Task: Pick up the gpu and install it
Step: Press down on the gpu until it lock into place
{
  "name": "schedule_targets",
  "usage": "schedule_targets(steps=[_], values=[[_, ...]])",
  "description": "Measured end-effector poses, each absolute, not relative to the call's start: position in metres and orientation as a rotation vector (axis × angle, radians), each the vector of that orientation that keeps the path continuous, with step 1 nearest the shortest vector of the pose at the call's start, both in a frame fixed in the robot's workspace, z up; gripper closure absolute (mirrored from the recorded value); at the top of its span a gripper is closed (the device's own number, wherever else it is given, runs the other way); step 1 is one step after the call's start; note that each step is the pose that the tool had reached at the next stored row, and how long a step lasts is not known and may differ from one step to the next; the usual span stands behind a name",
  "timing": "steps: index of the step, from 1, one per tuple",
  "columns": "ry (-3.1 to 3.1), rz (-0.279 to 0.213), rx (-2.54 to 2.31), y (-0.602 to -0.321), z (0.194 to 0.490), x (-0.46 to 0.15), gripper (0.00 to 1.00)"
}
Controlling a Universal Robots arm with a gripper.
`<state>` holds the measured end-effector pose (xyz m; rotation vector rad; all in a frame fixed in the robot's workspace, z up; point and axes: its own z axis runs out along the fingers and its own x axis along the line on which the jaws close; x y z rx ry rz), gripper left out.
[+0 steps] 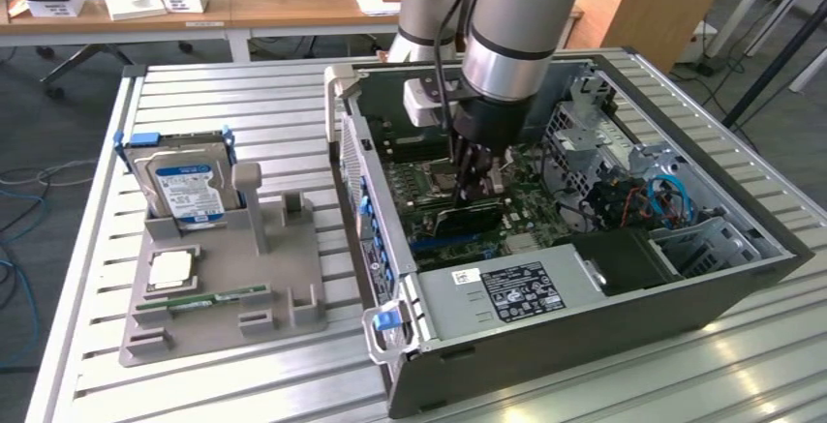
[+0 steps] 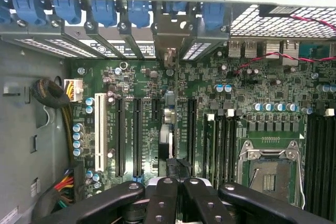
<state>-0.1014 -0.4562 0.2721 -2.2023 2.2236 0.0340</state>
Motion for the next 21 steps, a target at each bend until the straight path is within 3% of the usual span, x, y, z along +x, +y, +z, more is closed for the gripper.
schedule_targets(steps=[21], values=[[2.223,0.034,-2.203,-0.4545,0.2674,-0.1014,0.9]])
